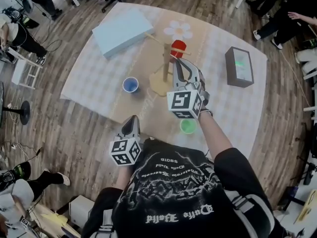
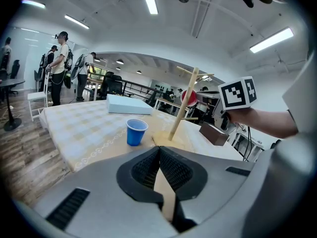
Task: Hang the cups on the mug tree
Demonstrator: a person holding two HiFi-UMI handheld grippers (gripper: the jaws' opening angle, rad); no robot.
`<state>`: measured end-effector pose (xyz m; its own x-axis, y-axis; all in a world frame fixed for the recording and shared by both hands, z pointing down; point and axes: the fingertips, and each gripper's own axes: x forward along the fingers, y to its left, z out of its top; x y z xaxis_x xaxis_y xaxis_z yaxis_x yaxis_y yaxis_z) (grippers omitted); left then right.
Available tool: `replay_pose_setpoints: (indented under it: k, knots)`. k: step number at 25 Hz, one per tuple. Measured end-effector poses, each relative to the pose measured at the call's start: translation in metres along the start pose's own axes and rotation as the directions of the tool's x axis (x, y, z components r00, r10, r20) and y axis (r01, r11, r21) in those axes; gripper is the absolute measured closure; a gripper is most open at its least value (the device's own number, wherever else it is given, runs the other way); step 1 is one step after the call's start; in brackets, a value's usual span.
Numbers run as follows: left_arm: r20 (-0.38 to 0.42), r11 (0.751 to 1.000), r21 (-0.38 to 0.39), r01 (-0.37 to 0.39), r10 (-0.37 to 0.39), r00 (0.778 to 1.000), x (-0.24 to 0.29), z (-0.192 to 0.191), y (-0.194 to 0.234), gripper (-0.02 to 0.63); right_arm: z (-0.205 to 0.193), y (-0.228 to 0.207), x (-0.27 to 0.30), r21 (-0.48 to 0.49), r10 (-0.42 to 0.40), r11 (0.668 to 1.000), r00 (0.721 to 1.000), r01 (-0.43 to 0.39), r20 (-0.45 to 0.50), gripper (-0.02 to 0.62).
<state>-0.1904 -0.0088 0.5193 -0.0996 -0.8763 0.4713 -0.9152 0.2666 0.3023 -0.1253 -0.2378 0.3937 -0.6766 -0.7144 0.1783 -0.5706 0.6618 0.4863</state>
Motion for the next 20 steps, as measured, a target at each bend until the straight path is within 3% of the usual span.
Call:
replay_pose_setpoints:
  k: [14,20]
  knots:
    - [-0.005,1.000,0.001,0.009,-0.009,1.000,0.006,-0.001,-0.002,0.586,-0.018,0.007,-0.002,-0.035,0.044,0.998,0.998,-0.046,-0.043,0.566]
    - [-0.007,0.999,0.026,0.034,-0.034,0.999,0.013,0.002,-0.008,0.586,-0.019,0.006,-0.011,0.019,0.064,0.998,0.997,-0.063,-0.031,0.563]
